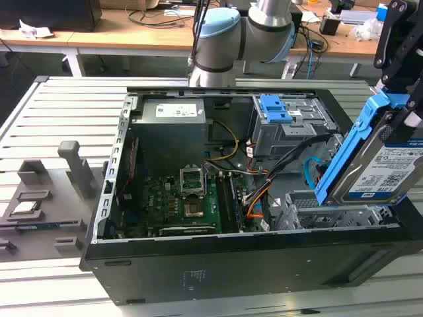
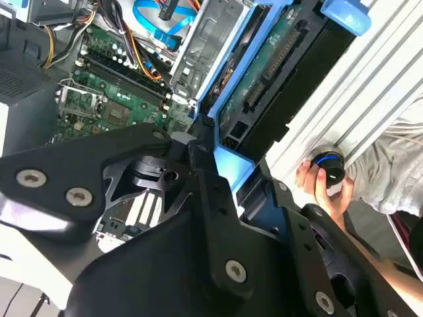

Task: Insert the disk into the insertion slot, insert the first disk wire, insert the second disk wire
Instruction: 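Insert the disk into the insertion slot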

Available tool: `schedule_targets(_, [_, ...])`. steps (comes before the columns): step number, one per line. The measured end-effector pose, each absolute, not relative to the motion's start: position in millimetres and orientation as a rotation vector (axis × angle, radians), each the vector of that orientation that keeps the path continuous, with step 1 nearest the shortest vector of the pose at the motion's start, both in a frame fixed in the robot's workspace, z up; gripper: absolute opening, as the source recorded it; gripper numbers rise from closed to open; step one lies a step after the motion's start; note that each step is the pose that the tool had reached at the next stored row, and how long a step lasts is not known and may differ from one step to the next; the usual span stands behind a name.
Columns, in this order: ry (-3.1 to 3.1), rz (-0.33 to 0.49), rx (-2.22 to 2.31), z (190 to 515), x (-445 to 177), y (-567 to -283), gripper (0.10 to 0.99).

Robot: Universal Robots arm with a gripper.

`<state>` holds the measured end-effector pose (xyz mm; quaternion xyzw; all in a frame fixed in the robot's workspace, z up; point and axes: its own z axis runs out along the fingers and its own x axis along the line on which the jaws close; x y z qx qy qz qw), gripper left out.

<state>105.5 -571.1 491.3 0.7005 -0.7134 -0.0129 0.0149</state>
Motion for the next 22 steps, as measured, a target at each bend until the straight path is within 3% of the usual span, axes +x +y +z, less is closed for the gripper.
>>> schedule_targets(22, [-2.22,-0.039,2.18,454,93,-546,0.369])
